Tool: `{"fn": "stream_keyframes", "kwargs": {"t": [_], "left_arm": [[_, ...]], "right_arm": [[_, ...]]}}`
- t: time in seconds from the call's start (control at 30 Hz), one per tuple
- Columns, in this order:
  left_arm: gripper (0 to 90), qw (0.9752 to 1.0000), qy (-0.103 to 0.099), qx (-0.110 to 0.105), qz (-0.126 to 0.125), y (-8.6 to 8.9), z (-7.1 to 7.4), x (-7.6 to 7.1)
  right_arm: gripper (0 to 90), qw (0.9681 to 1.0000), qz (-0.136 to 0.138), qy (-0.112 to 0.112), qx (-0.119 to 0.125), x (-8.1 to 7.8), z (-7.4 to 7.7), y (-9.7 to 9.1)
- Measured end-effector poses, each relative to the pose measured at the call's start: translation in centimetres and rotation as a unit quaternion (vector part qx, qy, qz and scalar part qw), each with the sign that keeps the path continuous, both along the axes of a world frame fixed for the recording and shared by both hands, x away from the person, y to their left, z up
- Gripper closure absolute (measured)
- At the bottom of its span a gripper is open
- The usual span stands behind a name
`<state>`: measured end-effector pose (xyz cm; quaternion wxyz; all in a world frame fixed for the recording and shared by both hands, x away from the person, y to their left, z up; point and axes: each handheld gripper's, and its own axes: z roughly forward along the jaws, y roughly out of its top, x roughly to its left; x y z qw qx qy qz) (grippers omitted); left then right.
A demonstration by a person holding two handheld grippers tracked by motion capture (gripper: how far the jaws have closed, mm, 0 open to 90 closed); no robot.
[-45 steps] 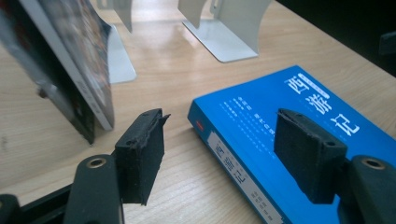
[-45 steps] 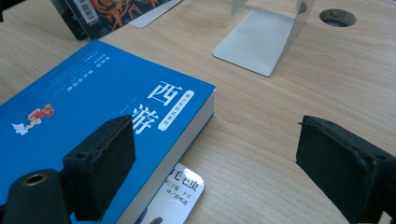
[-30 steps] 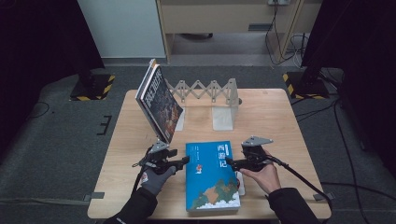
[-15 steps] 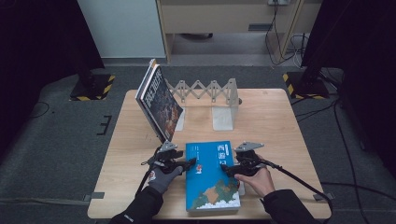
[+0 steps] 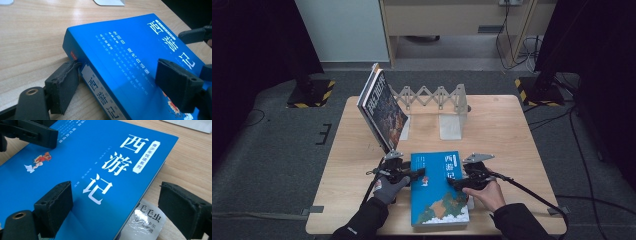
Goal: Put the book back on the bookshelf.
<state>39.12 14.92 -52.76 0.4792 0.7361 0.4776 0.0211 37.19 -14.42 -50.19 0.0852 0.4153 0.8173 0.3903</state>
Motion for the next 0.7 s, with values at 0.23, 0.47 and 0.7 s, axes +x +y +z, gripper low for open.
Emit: {"fn": "stream_keyframes", "kwargs": {"t": [0.23, 0.47, 0.7], "left_arm": [[17.5, 0.9994, 0.018, -0.028, 0.010, 0.2, -0.6, 0.0], [12.0, 0.9983, 0.036, -0.046, 0.003, 0.2, -1.1, 0.3], [10.1, 0.9985, 0.029, -0.046, -0.007, -0.1, -1.2, 0.4]], "right_arm": [[12.5, 0.9999, 0.001, 0.009, 0.008, -0.2, -0.1, -0.1], [12.3, 0.9997, 0.001, 0.017, 0.015, -0.2, -0.3, -0.1], [12.5, 0.9996, 0.006, 0.019, 0.020, -0.1, -0.4, -0.1]]}}
